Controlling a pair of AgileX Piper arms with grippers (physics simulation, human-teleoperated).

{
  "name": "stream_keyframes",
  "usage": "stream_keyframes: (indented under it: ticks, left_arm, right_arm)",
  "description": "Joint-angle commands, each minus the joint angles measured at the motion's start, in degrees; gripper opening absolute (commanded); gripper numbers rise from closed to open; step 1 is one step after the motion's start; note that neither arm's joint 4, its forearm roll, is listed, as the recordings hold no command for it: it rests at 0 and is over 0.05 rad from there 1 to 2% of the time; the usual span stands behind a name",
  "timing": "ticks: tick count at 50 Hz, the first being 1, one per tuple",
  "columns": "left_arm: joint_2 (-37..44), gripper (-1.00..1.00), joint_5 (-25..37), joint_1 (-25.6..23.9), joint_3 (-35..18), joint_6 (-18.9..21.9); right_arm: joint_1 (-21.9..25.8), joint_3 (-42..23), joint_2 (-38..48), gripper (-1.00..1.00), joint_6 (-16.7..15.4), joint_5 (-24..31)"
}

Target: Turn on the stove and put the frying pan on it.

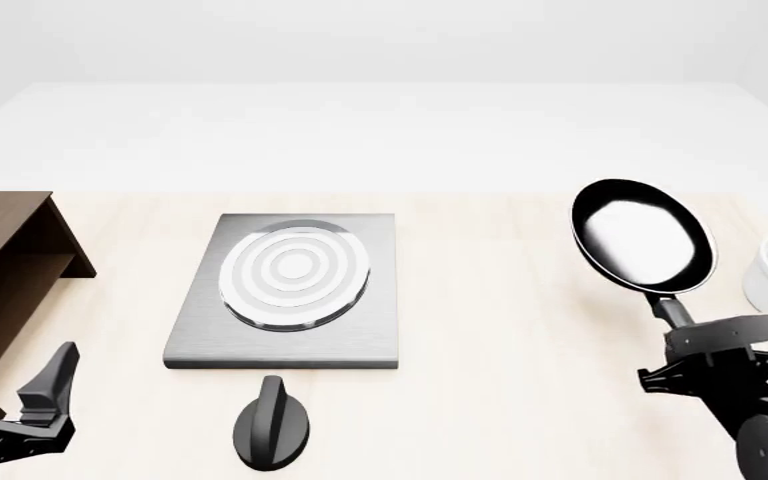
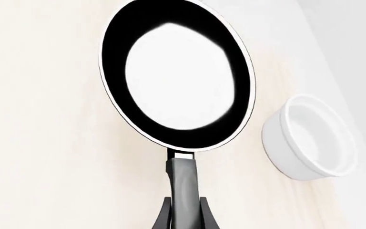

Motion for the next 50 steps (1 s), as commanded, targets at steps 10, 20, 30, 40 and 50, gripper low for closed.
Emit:
stream_keyframes:
  ticks: [10, 20, 30, 40, 50]
  left_arm:
    - [1.5, 1.0, -11.6, 1.4, 9.7, -1.5]
    - [1.9, 1.0, -11.8, 1.2, 9.7, -1.7]
    - [1.0, 1.0, -10.9, 1.0, 9.7, -2.0]
    - [1.6, 1.0, -11.6, 0.8, 9.7, -2.6]
    - [0.0, 1.0, -10.1, 0.5, 9.7, -2.7]
  right_arm:
    - [13.3, -18.0, -22.5, -1.0, -1.2, 29.7]
    - [23.0, -24.3, -13.3, -1.0, -4.1, 28.5]
    - [34.4, -33.4, -0.1, -1.0, -5.3, 28.1]
    - [42.0, -40.7, 9.4, -1.0, -7.4, 27.7]
    - [46.8, -44.2, 16.6, -1.0, -6.5, 26.5]
